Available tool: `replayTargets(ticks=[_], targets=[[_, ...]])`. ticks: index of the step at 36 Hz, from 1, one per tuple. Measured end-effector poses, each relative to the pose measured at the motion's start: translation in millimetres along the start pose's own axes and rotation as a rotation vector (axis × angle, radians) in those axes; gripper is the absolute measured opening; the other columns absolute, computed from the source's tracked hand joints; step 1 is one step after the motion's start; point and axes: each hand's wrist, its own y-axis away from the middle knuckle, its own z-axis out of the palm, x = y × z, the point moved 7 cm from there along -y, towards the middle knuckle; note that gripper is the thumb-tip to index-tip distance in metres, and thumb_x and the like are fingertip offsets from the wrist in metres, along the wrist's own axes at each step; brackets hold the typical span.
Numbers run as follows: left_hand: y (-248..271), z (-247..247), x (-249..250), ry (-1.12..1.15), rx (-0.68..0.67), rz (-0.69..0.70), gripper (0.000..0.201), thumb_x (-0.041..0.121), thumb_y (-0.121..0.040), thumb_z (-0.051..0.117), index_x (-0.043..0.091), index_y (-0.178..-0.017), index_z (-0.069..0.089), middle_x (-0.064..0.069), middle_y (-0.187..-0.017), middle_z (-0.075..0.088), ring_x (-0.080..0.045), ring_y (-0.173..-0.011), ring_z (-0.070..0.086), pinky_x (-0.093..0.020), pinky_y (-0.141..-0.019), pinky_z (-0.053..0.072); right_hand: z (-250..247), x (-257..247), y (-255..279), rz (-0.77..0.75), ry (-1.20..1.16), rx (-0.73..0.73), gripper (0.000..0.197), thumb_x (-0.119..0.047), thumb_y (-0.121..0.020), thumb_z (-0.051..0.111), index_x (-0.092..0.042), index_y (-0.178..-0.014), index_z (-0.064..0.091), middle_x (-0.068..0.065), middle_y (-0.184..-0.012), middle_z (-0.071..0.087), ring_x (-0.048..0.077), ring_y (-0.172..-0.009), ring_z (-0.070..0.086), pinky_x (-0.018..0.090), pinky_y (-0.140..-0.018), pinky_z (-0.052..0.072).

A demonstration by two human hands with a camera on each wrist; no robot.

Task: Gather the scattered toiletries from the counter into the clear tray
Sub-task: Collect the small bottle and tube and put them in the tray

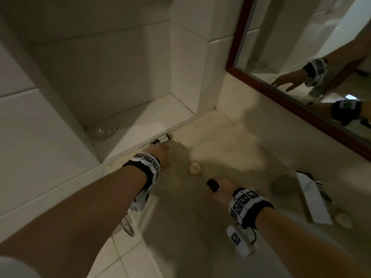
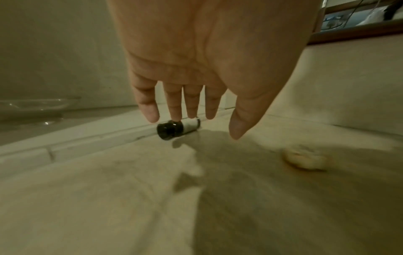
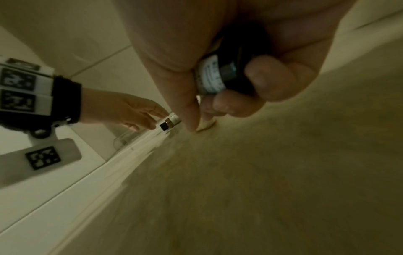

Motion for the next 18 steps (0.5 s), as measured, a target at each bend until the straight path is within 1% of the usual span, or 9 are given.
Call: replayTargets(ticks=[1,3,5,6,7,9,11,16,18], targets=[[-6.2,-2.5,-7.1,0.007,0.021,-0.002,0.074,0.025,-0.087,0.057,0.028,-0.151,0.020,-0.008,-0.148,0.036,-0.032,-0.125,0.048,-0.041,-0.096,0.048,-2.2,-3.7,-5.1,-0.001,0.004,-0.007,0.027,-0.024,-0.093,0.054,-0.011,-0.117,0.056,0.009,-0.118,0.059,0.029,-0.108,0.057,0.039,-0.094,0.049],[-14.0,-4.4,-19.1,0.043,0.048,0.005,0.082,0.020,-0.088,0.052,0.046,-0.149,0.004,-0.001,-0.154,0.025,-0.032,-0.132,0.039,-0.044,-0.101,0.043,-5.2,-9.4,-13.4,-0.020,0.005,-0.010,0.021,-0.024,-0.093,0.055,-0.010,-0.109,0.057,0.010,-0.113,0.059,0.030,-0.106,0.058,0.038,-0.092,0.049],[-21.9,-0.2,-28.8,0.076,0.056,0.023,0.084,0.015,-0.088,0.047,0.058,-0.143,0.000,0.001,-0.159,0.014,-0.032,-0.139,0.030,-0.047,-0.107,0.037,-7.1,-13.6,-20.4,-0.036,-0.003,-0.006,0.012,-0.026,-0.092,0.056,-0.017,-0.086,0.053,0.007,-0.099,0.057,0.030,-0.101,0.059,0.035,-0.083,0.047],[-24.8,1.8,-30.9,0.092,0.060,0.038,0.085,0.014,-0.088,0.047,0.061,-0.141,0.000,0.001,-0.160,0.013,-0.032,-0.140,0.028,-0.048,-0.108,0.036,-5.8,-15.0,-24.6,-0.048,-0.006,-0.006,0.018,-0.028,-0.091,0.057,-0.020,-0.078,0.047,0.005,-0.094,0.054,0.030,-0.098,0.060,0.034,-0.079,0.046],[-26.8,3.2,-32.1,0.104,0.070,0.052,0.085,0.014,-0.088,0.047,0.062,-0.140,0.000,0.002,-0.159,0.015,-0.032,-0.138,0.031,-0.048,-0.108,0.037,-4.9,-17.3,-26.2,-0.048,-0.010,-0.011,0.021,-0.029,-0.091,0.057,-0.021,-0.076,0.044,0.005,-0.091,0.053,0.028,-0.094,0.059,0.034,-0.078,0.045],[-28.3,4.3,-34.6,0.120,0.101,0.053,0.082,0.017,-0.089,0.045,0.061,-0.141,-0.001,-0.001,-0.154,0.026,-0.035,-0.131,0.040,-0.050,-0.104,0.042,-3.1,-22.1,-30.2,-0.071,0.013,-0.009,0.021,-0.030,-0.093,0.056,-0.016,-0.082,0.045,0.005,-0.090,0.050,0.024,-0.084,0.054,0.031,-0.074,0.041],[-29.1,6.7,-37.2,0.079,0.119,0.040,0.077,0.023,-0.090,0.041,0.055,-0.144,-0.003,-0.004,-0.152,0.029,-0.036,-0.128,0.041,-0.051,-0.102,0.042,-0.6,-26.6,-33.6,-0.093,0.020,-0.012,0.021,-0.032,-0.092,0.057,-0.016,-0.087,0.044,0.004,-0.092,0.049,0.021,-0.082,0.049,0.029,-0.074,0.038],[-25.6,18.3,-34.9,-0.007,0.040,0.004,0.061,0.037,-0.096,0.034,0.031,-0.151,0.008,-0.008,-0.154,0.024,-0.038,-0.134,0.031,-0.054,-0.106,0.035,-0.1,-33.7,-38.7,-0.073,0.029,-0.032,0.019,-0.035,-0.092,0.057,-0.018,-0.096,0.050,0.007,-0.105,0.058,0.026,-0.095,0.057,0.031,-0.080,0.044],[-22.6,24.0,-33.8,0.018,0.013,0.007,0.057,0.038,-0.095,0.037,0.027,-0.148,0.017,-0.008,-0.150,0.029,-0.040,-0.132,0.033,-0.054,-0.104,0.036,-2.5,-35.5,-39.7,-0.063,-0.008,-0.013,0.026,-0.035,-0.090,0.059,-0.017,-0.109,0.054,0.007,-0.114,0.059,0.027,-0.101,0.058,0.034,-0.085,0.047]])
